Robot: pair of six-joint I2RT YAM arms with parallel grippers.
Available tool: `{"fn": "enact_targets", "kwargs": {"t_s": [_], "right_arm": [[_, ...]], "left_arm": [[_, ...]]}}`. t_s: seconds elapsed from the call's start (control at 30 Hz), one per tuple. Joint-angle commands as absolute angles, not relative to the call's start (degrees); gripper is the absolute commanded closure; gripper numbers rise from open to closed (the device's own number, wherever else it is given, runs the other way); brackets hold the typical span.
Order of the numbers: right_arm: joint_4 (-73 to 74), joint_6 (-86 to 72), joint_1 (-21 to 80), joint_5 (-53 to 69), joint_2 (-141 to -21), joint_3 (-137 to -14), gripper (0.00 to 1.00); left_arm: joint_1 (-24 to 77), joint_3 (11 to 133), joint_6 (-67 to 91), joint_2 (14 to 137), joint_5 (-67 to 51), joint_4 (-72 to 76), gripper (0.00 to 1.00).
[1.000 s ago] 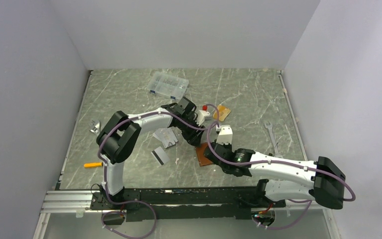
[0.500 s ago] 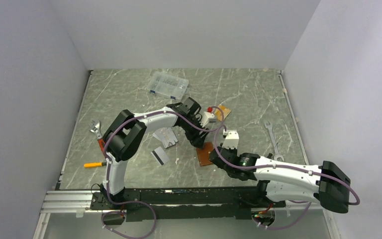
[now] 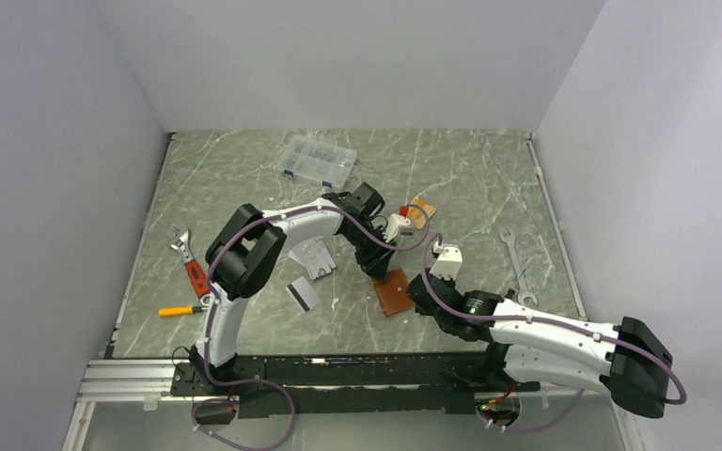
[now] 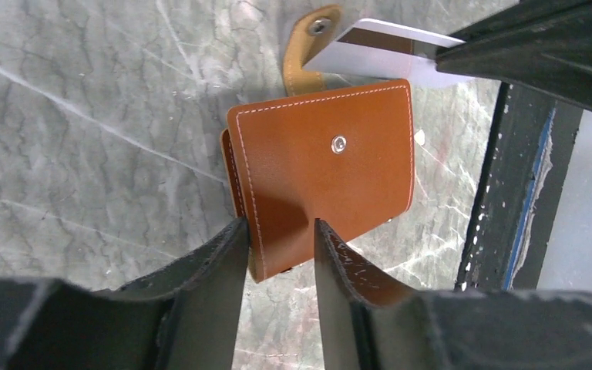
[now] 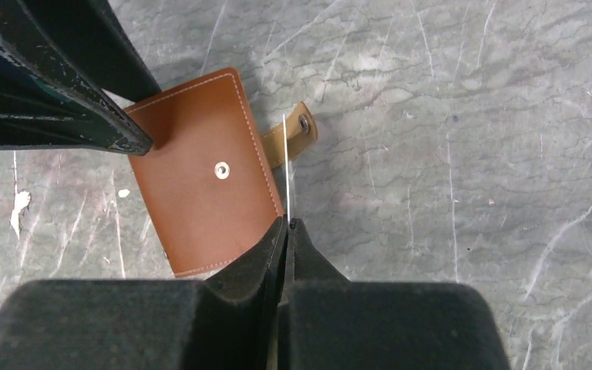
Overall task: Put the credit cards into the card holder
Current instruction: Open the card holder at the center of the board.
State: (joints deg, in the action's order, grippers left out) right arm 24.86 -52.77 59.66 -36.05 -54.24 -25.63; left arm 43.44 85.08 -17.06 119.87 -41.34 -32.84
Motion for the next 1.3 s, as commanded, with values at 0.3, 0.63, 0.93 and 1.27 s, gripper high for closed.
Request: {"fn": "enact_targets", "kwargs": {"t_s": [0.3,0.63,0.93,1.27], "right_arm": [[18.46,-50.56,53.66,-29.20,-49.41,-21.68,1.00],[16.45,-49.67,51.58,-25.85,-46.27,-21.05,1.00],[2.21,-44.55,51.72,-14.65,-40.39,-16.19,1.00],[-8.42,-45.00,51.99,-5.54,-41.92,-12.20,1.00]], "left_arm": [[44.15,87.70,-30.26,117.57,-52.40,-40.66,0.80],[44.19,83.35,-39.18,112.23,-51.15,-41.72,0.87],[44.79,75.50,-36.15,107.43,-45.31,-30.59,0.93],[44.93,68.40,-28.89,105.80,-38.60,-18.70,0.95]]}}
